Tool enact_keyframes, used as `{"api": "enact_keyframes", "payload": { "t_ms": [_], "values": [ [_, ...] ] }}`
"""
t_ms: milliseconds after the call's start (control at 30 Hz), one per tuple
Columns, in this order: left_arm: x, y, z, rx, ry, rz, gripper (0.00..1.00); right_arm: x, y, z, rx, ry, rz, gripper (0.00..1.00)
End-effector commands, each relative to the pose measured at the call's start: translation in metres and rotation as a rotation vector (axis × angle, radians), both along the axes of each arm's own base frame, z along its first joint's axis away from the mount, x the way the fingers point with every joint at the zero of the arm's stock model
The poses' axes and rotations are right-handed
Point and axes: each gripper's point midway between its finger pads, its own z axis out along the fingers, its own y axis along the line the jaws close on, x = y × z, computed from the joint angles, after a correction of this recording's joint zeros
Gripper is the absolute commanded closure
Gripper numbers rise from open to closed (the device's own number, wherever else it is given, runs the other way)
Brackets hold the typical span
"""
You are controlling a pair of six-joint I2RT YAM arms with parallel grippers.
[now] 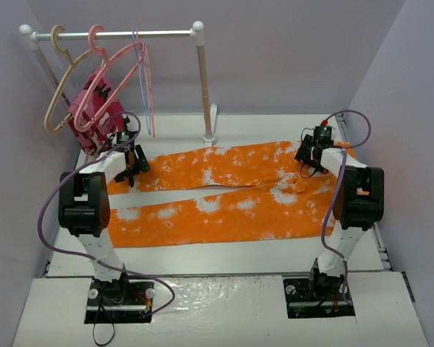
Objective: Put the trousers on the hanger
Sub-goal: Flatten out the trousers at the center of the board.
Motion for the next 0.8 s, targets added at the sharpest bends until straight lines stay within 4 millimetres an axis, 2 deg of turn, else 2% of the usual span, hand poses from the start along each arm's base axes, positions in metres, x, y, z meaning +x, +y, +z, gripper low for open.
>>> {"api": "enact_keyframes", "payload": {
  "t_ms": [0,100,233,500,567,633,767],
  "values": [
    [0.008,0.012,0.001,0.021,0.037,0.018,0.25,0.025,-0.016,0.004,-0.036,-0.05,0.018,0.4],
    [0.004,0.03,-0.01,0.01,0.081,0.067,0.25,0.026,-0.02,-0.011,-0.037,-0.021,0.015,0.4],
    [0.001,0.043,-0.022,-0.003,0.124,0.098,0.25,0.03,-0.021,-0.023,-0.036,-0.001,0.016,0.39],
    [0.015,0.056,-0.029,-0.007,0.119,0.111,0.25,0.056,-0.027,-0.012,-0.05,-0.028,0.008,0.39],
    [0.02,0.058,-0.024,0.0,0.105,0.109,0.25,0.061,-0.026,-0.002,-0.048,-0.045,0.012,0.38],
    [0.025,0.059,-0.011,0.005,0.071,0.103,0.25,0.065,-0.025,0.022,-0.055,-0.086,0.016,0.38],
    [0.025,0.05,0.035,-0.016,-0.026,0.087,0.24,0.059,-0.027,0.071,-0.067,-0.154,-0.016,0.36]
  ]
}}
